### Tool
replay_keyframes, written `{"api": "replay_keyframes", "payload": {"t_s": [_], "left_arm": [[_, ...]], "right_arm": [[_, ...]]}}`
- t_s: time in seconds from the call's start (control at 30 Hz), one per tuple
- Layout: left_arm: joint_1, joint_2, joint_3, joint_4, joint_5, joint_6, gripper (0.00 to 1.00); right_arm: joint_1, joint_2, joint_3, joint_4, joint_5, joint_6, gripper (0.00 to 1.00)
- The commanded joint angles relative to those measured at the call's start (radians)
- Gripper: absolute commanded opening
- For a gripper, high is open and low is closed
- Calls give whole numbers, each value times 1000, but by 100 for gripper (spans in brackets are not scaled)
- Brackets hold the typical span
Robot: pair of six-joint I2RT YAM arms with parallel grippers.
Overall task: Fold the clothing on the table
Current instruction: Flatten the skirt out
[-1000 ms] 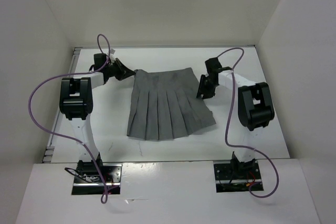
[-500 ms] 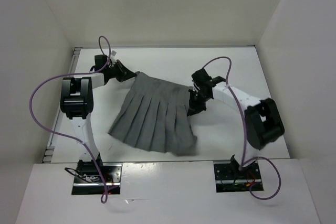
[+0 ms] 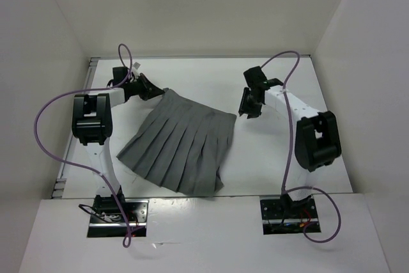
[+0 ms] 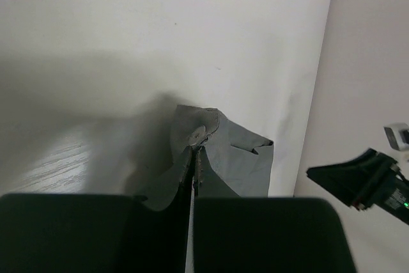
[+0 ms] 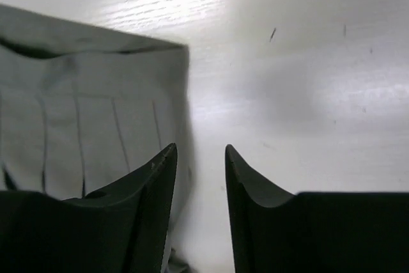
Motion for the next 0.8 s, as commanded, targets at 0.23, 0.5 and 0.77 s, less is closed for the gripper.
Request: {"api": "replay_keyframes", "payload": {"t_s": [0.23,0.5,0.77], "left_arm": [[14,35,78,-7,60,37,0],[14,46,87,-7,71,47,0],[14,46,87,-17,80,47,0]], "right_arm": [[-15,263,174,235,-56,-100,36],[-24,352,229,244,-91,-110,36],[-24,371,203,262,-125,-120,36]]}}
